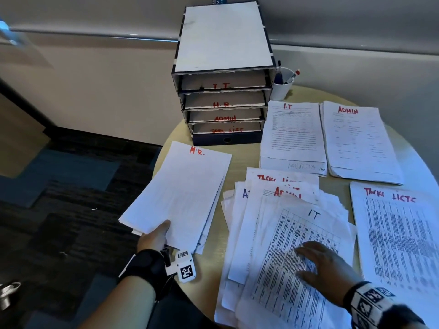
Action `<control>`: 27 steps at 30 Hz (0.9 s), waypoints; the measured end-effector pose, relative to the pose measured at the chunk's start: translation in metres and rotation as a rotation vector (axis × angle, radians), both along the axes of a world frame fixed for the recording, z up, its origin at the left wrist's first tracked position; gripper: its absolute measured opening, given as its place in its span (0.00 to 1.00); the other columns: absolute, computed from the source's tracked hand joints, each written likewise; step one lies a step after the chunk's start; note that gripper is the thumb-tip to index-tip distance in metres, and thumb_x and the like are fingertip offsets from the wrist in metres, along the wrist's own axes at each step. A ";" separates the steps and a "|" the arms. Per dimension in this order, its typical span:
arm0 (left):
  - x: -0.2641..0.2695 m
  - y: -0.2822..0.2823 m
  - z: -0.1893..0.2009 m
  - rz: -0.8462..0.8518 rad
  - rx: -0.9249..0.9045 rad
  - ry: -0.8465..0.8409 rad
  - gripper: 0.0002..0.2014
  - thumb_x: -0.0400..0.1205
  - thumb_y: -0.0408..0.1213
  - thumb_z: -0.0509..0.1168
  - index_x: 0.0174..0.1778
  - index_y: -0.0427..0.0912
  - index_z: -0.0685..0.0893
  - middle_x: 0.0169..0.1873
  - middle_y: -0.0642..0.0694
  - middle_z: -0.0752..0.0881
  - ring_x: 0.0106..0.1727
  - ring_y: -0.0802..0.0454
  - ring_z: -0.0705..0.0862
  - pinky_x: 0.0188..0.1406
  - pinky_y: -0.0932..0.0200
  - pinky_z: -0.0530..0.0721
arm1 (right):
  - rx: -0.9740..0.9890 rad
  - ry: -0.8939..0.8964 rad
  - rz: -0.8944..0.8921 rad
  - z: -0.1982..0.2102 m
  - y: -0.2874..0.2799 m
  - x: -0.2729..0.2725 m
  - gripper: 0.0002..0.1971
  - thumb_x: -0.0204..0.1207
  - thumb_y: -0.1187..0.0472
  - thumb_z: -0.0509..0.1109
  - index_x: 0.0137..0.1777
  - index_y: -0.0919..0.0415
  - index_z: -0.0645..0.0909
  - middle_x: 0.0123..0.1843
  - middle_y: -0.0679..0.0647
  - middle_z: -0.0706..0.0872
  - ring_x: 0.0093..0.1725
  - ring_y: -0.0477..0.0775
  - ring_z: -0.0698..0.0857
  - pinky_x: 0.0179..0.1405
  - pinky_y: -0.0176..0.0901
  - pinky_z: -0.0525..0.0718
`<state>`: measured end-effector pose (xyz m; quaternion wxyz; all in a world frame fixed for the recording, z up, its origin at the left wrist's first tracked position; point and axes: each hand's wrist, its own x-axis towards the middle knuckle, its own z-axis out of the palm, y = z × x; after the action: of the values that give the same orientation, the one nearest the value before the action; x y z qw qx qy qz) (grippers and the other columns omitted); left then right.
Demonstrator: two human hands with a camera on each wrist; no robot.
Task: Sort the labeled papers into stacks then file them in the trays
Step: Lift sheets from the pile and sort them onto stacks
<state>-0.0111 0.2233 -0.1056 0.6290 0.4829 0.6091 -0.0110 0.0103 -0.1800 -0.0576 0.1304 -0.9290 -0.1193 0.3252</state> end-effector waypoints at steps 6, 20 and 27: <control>0.005 -0.014 0.023 -0.033 0.065 0.037 0.17 0.77 0.43 0.76 0.53 0.37 0.80 0.42 0.37 0.84 0.43 0.38 0.86 0.42 0.48 0.83 | 0.031 0.016 -0.024 0.001 -0.006 -0.002 0.32 0.77 0.36 0.66 0.80 0.38 0.64 0.83 0.40 0.61 0.79 0.44 0.67 0.77 0.39 0.66; 0.023 -0.133 0.079 -1.483 0.737 -0.175 0.17 0.83 0.45 0.69 0.67 0.46 0.82 0.58 0.47 0.82 0.53 0.51 0.82 0.51 0.61 0.76 | -0.074 -0.060 -0.465 -0.006 -0.039 -0.031 0.31 0.74 0.44 0.71 0.77 0.42 0.69 0.84 0.59 0.59 0.81 0.60 0.66 0.79 0.49 0.66; 0.108 -0.228 0.042 -1.676 0.758 -0.073 0.31 0.78 0.51 0.72 0.72 0.41 0.72 0.68 0.37 0.77 0.66 0.38 0.78 0.64 0.46 0.80 | 0.046 -0.056 -0.644 -0.011 -0.047 -0.021 0.29 0.69 0.48 0.76 0.72 0.46 0.76 0.75 0.57 0.71 0.72 0.57 0.76 0.74 0.44 0.71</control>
<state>0.0964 -0.0048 -0.0634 0.2341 0.9401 0.0026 -0.2477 -0.0106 -0.2271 -0.0683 0.2442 -0.9243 0.1701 0.2388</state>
